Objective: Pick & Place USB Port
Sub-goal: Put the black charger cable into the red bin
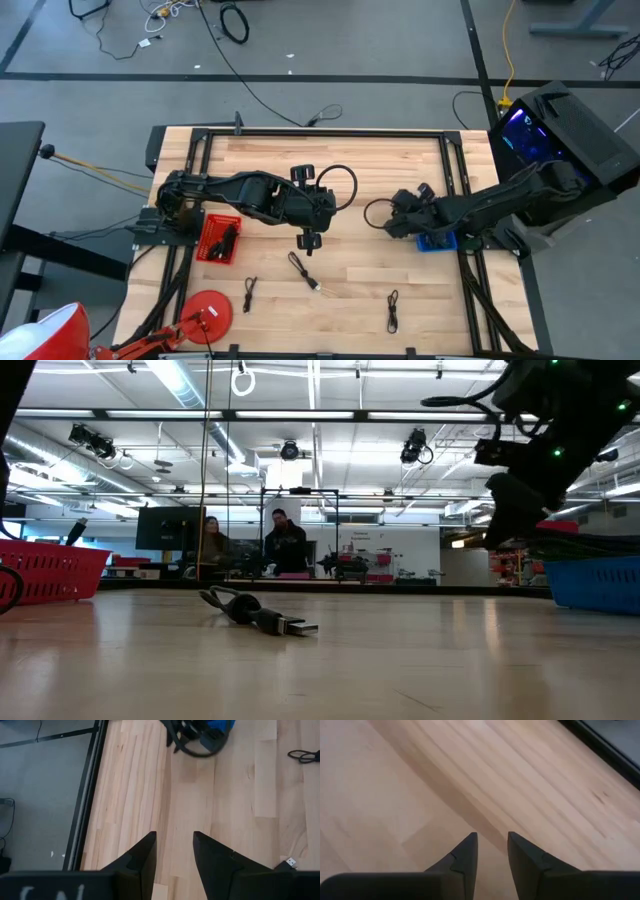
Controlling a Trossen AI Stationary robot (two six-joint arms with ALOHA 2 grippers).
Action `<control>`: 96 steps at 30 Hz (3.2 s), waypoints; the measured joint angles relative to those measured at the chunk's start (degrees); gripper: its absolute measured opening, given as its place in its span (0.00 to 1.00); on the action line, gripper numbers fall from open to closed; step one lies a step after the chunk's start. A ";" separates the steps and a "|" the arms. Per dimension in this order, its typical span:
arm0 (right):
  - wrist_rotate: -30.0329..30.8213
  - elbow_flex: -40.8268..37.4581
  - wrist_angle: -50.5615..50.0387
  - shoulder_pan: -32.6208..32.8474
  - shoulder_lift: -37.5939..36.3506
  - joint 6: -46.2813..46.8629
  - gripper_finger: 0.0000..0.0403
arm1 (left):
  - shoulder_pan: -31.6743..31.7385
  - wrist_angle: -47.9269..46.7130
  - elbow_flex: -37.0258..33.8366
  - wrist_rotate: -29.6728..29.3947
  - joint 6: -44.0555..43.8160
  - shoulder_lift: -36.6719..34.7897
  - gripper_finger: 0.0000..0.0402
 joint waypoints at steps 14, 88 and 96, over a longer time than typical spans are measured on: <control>-1.77 0.00 7.49 0.04 -6.38 -6.73 0.27 | 0.66 0.09 0.00 0.02 -0.01 -0.01 0.33; -37.52 14.74 23.16 35.27 31.71 -19.67 0.38 | 1.03 -3.83 0.00 0.02 -5.81 0.00 0.33; -37.63 14.73 22.62 33.48 31.93 -21.70 0.04 | 1.03 -3.62 0.00 0.00 -6.05 -0.02 0.33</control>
